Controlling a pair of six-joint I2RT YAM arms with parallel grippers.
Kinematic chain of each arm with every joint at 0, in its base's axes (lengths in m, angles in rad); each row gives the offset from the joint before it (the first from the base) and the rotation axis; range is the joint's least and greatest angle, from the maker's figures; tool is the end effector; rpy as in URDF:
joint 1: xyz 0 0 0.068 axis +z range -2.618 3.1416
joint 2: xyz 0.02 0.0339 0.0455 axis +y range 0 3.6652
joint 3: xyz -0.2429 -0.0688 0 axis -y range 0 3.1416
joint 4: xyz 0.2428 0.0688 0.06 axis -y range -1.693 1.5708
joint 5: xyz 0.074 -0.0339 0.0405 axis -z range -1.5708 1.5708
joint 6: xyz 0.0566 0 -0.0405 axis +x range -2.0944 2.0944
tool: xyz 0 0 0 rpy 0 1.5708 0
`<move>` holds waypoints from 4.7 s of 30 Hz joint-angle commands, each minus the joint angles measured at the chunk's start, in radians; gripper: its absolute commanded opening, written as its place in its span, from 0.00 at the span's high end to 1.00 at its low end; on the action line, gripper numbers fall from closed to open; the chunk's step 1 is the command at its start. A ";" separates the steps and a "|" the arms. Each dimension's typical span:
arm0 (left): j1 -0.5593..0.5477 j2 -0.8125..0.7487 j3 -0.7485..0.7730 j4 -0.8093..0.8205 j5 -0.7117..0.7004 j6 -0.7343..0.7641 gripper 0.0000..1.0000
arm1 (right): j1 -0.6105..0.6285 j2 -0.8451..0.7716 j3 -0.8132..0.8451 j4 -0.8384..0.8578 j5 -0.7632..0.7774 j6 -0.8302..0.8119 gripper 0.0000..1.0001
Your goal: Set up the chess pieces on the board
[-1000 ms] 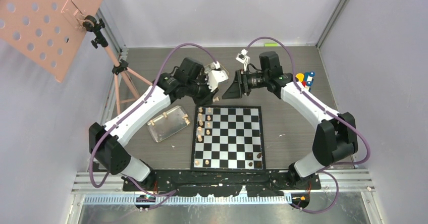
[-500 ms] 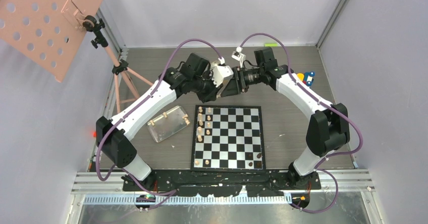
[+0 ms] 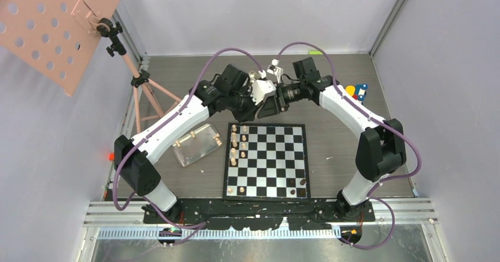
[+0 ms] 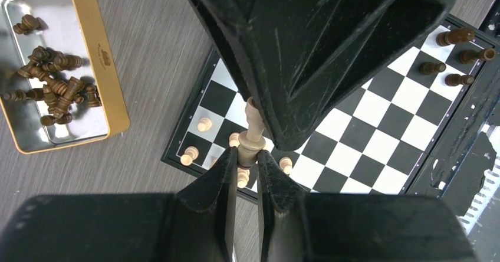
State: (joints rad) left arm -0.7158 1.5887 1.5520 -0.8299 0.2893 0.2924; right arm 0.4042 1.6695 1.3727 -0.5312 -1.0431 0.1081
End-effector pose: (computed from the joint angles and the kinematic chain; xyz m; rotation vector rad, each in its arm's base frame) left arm 0.2552 -0.2433 0.3097 1.3031 2.0897 -0.5401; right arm 0.3145 0.1877 0.2661 -0.8390 2.1747 1.4889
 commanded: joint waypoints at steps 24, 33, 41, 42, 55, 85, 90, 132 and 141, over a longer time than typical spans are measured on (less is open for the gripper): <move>0.142 -0.096 0.078 0.025 0.277 -0.073 0.06 | -0.080 -0.090 0.092 -0.120 -0.070 -0.031 0.99; 0.274 -0.093 0.044 0.260 0.665 -0.357 0.14 | -0.113 -0.146 0.053 0.132 -0.139 0.272 0.99; 0.293 -0.075 -0.018 0.497 0.790 -0.568 0.27 | -0.123 -0.144 -0.057 0.635 -0.183 0.661 0.99; 0.294 -0.075 -0.023 0.511 0.793 -0.578 0.28 | -0.123 -0.141 -0.064 0.660 -0.184 0.679 0.99; 0.294 -0.048 -0.041 0.599 0.805 -0.658 0.41 | -0.125 -0.137 -0.119 0.858 -0.191 0.843 0.99; 0.294 0.000 -0.023 0.594 0.833 -0.663 0.91 | -0.124 -0.116 -0.171 0.887 -0.195 0.841 0.92; 0.294 -0.017 -0.014 0.477 0.814 -0.549 1.00 | -0.126 -0.126 -0.151 0.767 -0.190 0.760 0.63; -0.323 -0.086 -0.419 -0.173 -0.273 0.240 1.00 | -0.499 -0.222 -0.236 -0.250 0.057 -0.404 0.42; -0.346 -0.038 -0.451 -0.132 -0.333 0.235 1.00 | -0.502 -0.219 -0.242 -0.249 0.058 -0.404 0.43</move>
State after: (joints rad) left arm -1.0477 1.5364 1.1149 -1.0016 0.0120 0.5167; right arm -0.0929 1.4857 1.1309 -0.7902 -0.9840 -0.2714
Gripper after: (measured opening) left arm 0.183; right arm 0.578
